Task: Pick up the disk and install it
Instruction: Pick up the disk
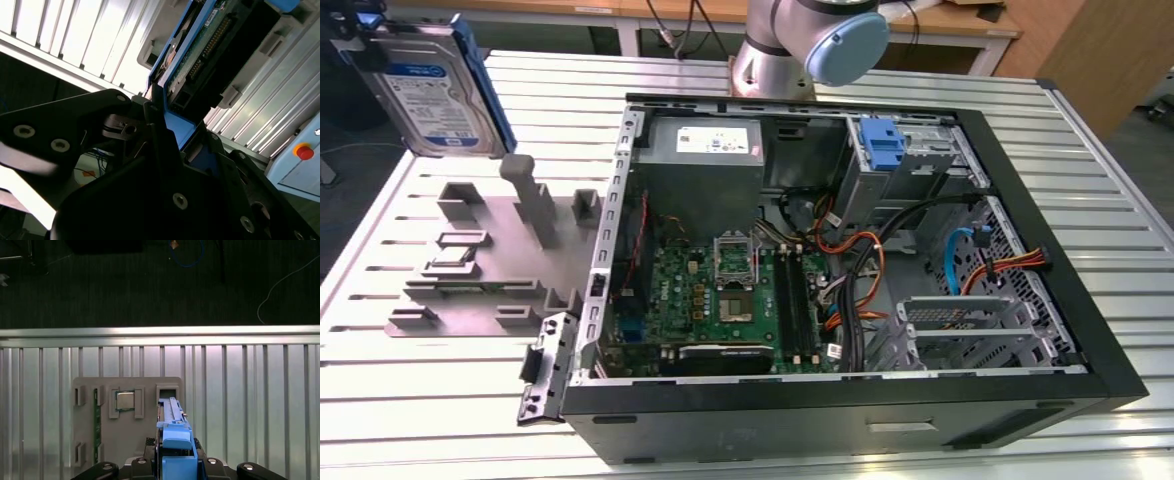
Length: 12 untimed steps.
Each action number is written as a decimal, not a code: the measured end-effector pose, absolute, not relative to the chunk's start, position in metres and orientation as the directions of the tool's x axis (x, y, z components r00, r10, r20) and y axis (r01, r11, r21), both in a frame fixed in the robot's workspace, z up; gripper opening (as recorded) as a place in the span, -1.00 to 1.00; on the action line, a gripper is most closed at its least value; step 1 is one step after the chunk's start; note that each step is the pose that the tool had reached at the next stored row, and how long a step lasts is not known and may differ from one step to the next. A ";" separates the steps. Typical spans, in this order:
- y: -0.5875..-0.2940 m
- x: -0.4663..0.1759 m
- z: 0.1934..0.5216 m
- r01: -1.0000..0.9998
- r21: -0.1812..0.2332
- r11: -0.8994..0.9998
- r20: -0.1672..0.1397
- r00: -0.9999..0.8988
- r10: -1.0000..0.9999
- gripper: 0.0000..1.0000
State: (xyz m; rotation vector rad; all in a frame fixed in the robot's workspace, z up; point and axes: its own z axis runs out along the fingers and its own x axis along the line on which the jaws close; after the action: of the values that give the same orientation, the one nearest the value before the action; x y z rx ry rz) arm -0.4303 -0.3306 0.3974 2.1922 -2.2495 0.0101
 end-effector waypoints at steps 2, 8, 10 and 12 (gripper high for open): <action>-0.331 -0.430 0.398 -1.000 -0.004 0.026 0.005 -0.026 -1.000 -0.27; -0.331 -0.430 0.401 -1.000 -0.004 0.026 0.005 -0.026 -1.000 -0.27; -0.331 -0.430 0.402 -1.000 -0.004 0.026 0.005 -0.026 -1.000 -0.27; -0.331 -0.430 0.403 -1.000 -0.004 0.026 0.005 -0.026 -1.000 -0.27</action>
State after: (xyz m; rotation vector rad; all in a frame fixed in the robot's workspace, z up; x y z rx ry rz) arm -0.4303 -0.3306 0.4032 2.1922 -2.2495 0.0102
